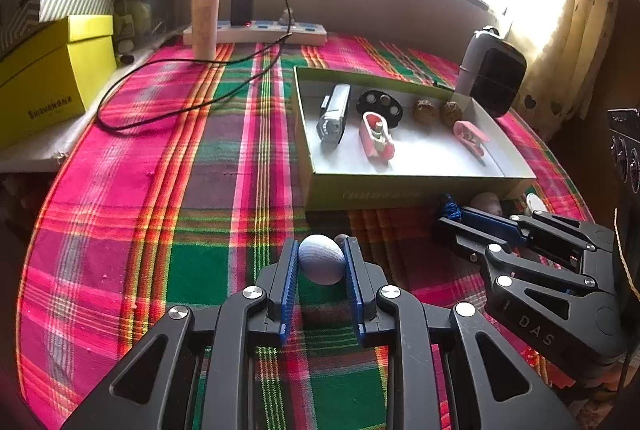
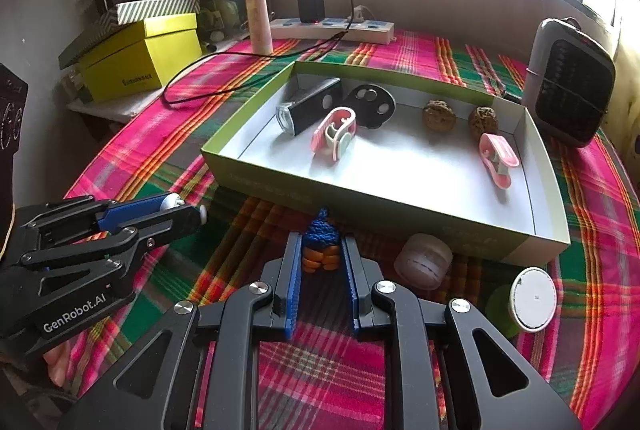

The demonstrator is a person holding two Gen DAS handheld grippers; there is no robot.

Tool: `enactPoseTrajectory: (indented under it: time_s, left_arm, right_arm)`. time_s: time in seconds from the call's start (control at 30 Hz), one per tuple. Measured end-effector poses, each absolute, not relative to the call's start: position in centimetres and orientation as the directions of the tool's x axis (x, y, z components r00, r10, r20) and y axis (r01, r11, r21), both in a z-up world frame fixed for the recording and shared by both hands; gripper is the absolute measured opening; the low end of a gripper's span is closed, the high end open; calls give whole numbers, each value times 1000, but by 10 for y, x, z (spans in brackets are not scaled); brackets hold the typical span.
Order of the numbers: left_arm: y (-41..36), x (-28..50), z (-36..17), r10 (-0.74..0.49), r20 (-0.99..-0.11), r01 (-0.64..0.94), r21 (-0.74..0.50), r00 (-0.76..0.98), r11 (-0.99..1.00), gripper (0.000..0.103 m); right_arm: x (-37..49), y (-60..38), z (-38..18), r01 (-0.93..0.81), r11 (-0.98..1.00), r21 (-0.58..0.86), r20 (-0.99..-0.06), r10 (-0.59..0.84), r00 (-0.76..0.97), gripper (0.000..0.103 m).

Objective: Organize objects
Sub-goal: 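Carry the egg toward the box with the left tool while the right tool lifts the knitted toy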

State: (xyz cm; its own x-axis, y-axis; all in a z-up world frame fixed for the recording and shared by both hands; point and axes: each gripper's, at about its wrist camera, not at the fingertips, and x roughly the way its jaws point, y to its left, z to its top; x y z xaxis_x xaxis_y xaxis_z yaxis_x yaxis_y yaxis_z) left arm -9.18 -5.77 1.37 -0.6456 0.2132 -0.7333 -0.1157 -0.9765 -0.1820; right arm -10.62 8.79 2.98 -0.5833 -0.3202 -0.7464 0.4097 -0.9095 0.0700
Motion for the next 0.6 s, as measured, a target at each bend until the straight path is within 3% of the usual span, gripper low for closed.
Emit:
enactPoseTrajectory:
  time_s: [0.6]
  left_arm:
    - [-50,-93,41,224,-691,-151,-166,-687,-975,21]
  right_arm:
    - [-105,98,59,400,-914,72,-695,-333,-637,20]
